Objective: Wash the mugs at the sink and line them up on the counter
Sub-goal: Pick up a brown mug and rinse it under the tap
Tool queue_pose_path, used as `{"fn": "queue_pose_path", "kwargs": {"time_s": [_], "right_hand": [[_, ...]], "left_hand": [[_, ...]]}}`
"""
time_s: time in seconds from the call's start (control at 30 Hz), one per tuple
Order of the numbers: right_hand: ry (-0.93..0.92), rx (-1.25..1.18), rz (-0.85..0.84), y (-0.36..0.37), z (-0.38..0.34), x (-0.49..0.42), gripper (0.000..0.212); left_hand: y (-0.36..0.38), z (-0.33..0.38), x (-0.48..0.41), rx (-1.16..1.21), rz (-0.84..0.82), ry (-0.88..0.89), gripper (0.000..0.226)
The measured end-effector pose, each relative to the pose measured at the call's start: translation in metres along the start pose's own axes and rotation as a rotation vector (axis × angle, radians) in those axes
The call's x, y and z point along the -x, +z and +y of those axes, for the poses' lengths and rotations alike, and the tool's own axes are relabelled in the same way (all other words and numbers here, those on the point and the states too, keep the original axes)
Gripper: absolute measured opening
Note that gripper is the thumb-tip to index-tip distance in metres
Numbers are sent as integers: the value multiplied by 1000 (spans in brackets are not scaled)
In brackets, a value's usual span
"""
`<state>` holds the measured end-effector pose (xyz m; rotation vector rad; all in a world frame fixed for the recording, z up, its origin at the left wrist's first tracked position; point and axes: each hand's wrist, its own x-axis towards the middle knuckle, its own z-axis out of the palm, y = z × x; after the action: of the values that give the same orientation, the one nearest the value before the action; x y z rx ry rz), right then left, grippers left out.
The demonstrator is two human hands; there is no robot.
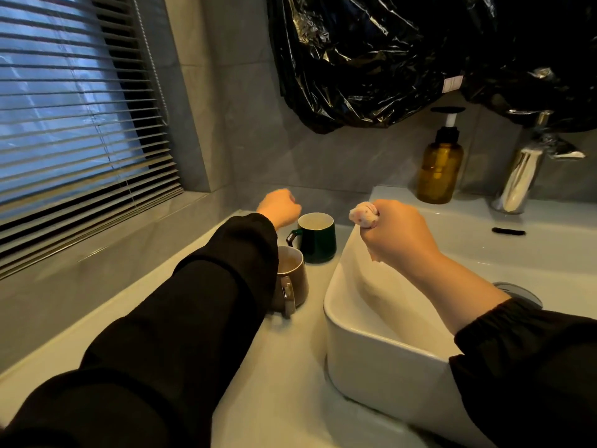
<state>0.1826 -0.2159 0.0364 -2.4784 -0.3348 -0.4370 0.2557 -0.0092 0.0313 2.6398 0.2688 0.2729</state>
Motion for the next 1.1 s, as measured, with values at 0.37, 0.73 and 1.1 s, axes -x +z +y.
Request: {"fn": "queue_pose_path", "kwargs": {"time_s": [0.37,0.73,1.1], "right_hand": [[-81,-54,24,-3,-10,15,18],[-3,-79,42,-5,0,16,24],[-228,-272,47,6,-18,17,15]], "left_hand": [[44,-41,163,461,118,-316,16],[72,-13,159,768,145,-401,39],[37,-31,164,1082,145,-529,36]]}}
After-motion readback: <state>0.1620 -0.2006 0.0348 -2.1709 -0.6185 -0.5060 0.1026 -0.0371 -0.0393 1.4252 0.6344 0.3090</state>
